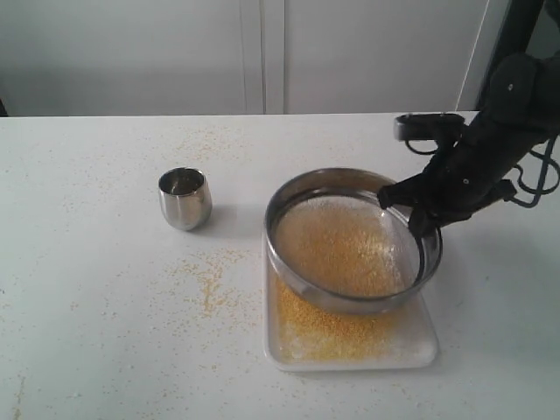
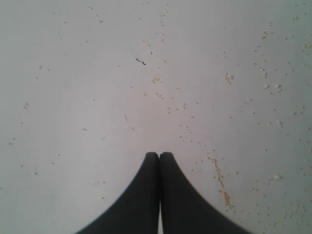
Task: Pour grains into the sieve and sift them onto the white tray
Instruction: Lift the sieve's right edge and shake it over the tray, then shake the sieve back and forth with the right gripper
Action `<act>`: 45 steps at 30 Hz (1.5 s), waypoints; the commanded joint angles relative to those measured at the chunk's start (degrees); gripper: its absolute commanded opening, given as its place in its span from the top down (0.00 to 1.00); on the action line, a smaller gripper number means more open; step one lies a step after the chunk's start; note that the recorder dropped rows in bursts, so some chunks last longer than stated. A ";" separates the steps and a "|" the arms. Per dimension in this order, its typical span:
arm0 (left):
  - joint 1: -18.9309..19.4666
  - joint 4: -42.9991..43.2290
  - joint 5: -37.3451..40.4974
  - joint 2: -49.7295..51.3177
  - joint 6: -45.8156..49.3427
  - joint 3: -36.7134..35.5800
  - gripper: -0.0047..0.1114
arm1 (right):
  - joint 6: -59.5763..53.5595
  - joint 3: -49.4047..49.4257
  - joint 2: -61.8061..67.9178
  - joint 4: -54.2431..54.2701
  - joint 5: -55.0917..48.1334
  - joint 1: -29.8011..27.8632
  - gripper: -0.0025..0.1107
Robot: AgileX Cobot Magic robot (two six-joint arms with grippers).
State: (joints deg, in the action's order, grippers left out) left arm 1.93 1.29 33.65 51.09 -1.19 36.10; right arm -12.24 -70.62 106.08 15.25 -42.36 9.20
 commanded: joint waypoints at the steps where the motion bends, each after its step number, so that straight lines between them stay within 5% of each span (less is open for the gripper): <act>1: 0.15 -0.34 0.55 -0.45 -0.07 -0.38 0.96 | -16.97 -0.58 -0.90 5.91 -2.70 1.05 0.98; 2: 0.15 -0.34 0.55 -0.45 -0.07 -0.38 0.96 | -19.72 -0.58 -0.90 4.87 -3.16 1.05 0.98; 6: 0.15 -0.34 0.55 -0.45 -0.07 -0.38 0.96 | 6.72 -0.58 -0.90 2.91 2.89 -0.76 0.98; 11: 0.15 -0.34 0.55 -0.45 -0.07 -0.38 0.96 | -21.92 -0.69 -0.90 6.45 -3.72 1.11 0.98; 15: 0.15 -0.34 0.55 -0.45 -0.07 -0.38 0.96 | 3.36 -0.59 -0.90 3.19 2.44 -1.21 0.98; 18: 0.15 -0.34 0.55 -0.45 -0.07 -0.38 0.96 | -24.57 -0.69 -1.00 6.30 -4.21 0.23 0.98; 21: 0.15 -0.34 0.55 -0.45 -0.07 -0.38 0.96 | -1.27 -0.58 -1.00 7.75 2.14 -1.21 0.98; 24: 0.15 -0.34 0.55 -0.45 -0.07 -0.38 0.96 | -27.27 -0.58 -1.00 13.11 -4.35 -0.52 0.98; 26: 0.15 -0.34 0.55 -0.45 -0.07 -0.38 0.96 | -5.01 -0.05 -1.00 10.51 0.97 -2.54 0.98; 27: 0.15 -0.34 0.55 -0.45 -0.07 -0.38 0.96 | -2.94 0.14 -1.00 12.63 1.07 -2.65 0.98; 30: 0.15 -0.34 0.55 -0.45 -0.07 -0.38 0.96 | -33.33 0.14 -1.00 18.53 -7.57 -1.34 0.98; 34: 0.15 -0.34 0.55 -0.45 -0.07 -0.38 0.96 | -5.62 1.84 -1.00 16.60 3.04 -3.22 0.98; 38: 0.15 -0.34 0.55 -0.45 -0.07 -0.38 0.96 | -29.40 2.04 -1.00 17.89 -2.20 -2.06 0.98; 42: 0.15 -0.34 0.55 -0.45 -0.07 -0.38 0.96 | -6.89 2.04 -1.00 17.36 1.35 -4.00 0.98; 45: 0.15 -0.34 0.55 -0.45 -0.07 -0.38 0.96 | -25.69 1.93 -1.37 20.84 -4.00 -2.32 0.98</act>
State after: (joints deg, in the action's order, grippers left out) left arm 1.93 1.29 33.65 51.09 -1.19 36.10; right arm -27.88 -68.30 105.87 31.88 -42.57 6.27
